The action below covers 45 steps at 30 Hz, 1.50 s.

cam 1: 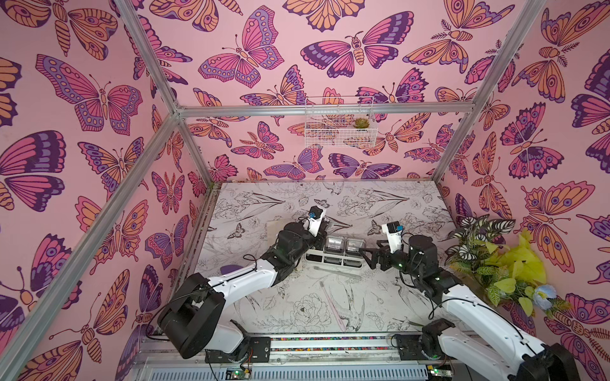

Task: Place the toothbrush into the toothbrush holder
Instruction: Place the toothbrush in the toothbrush holder.

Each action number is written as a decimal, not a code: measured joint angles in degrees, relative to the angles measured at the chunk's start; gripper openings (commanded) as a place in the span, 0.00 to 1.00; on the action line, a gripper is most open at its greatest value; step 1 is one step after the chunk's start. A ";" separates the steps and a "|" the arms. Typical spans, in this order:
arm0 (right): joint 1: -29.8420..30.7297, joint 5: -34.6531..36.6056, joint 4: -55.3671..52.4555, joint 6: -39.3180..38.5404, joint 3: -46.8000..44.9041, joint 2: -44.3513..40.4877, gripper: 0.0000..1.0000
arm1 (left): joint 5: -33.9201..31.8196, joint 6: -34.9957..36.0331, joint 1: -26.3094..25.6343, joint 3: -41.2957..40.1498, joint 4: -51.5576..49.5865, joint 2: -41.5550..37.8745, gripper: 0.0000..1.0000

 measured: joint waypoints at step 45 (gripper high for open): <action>0.00 0.00 0.02 -0.24 0.00 2.54 0.99 | -4.55 4.68 -1.31 -6.32 11.78 5.14 0.01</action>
